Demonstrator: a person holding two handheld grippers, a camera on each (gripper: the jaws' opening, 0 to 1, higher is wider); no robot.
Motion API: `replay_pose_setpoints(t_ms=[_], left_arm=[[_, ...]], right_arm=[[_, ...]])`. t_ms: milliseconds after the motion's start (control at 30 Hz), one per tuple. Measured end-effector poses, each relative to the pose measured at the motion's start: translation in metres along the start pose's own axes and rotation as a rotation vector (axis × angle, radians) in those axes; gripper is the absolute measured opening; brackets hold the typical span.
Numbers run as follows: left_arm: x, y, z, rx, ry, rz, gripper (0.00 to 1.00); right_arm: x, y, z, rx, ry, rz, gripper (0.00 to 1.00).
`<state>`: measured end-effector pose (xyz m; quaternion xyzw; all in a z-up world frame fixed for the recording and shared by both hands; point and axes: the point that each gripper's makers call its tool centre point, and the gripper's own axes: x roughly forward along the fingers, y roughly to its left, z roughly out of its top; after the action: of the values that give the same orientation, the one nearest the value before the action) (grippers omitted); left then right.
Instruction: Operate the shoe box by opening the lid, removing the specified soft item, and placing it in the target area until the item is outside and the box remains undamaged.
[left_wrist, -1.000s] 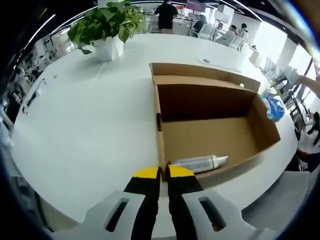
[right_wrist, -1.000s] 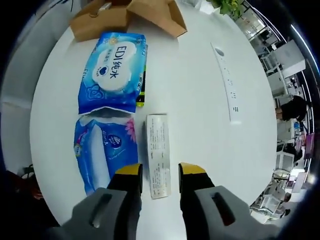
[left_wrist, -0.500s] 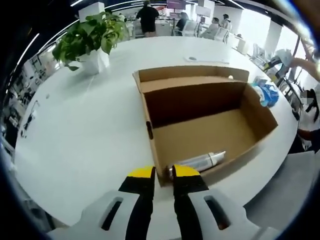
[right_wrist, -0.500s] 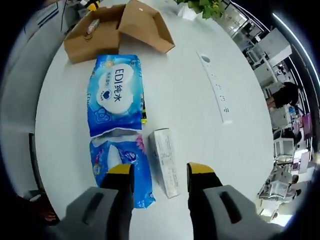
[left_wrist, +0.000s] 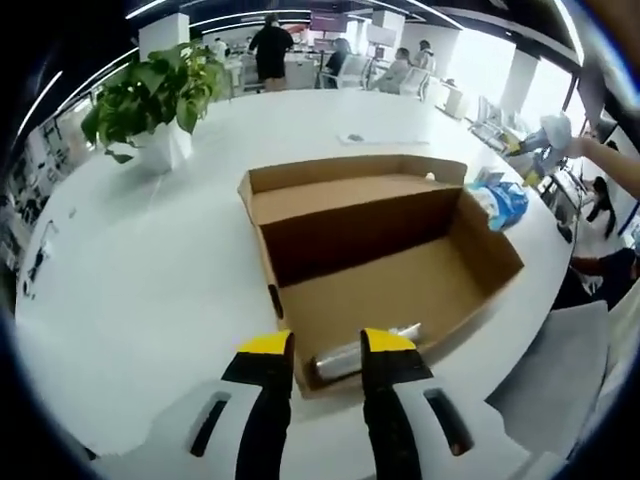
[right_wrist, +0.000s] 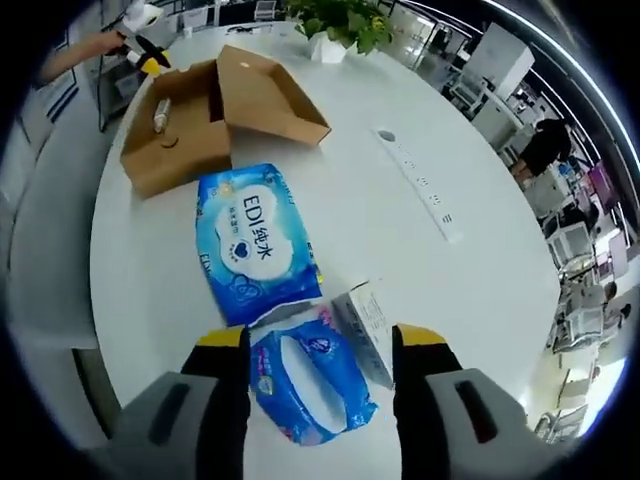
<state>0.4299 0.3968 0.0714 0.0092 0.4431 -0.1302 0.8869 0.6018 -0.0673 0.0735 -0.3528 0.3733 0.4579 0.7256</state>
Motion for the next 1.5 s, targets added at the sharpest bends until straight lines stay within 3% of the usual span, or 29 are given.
replay_pose_setpoints(t_ms=[267, 500, 1500], left_arm=[[0.004, -0.017, 0.006, 0.049, 0.012, -0.109, 0.29], [0.010, -0.024, 0.008, 0.166, 0.071, -0.163, 0.33], [0.031, -0.030, 0.019, 0.493, 0.243, -0.299, 0.40]], right_arm=[[-0.015, 0.028, 0.015, 0.134, -0.090, -0.022, 0.64], [-0.022, 0.050, 0.023, 0.185, -0.144, -0.052, 0.68], [-0.053, 0.123, 0.038, 0.332, -0.318, -0.146, 0.77]])
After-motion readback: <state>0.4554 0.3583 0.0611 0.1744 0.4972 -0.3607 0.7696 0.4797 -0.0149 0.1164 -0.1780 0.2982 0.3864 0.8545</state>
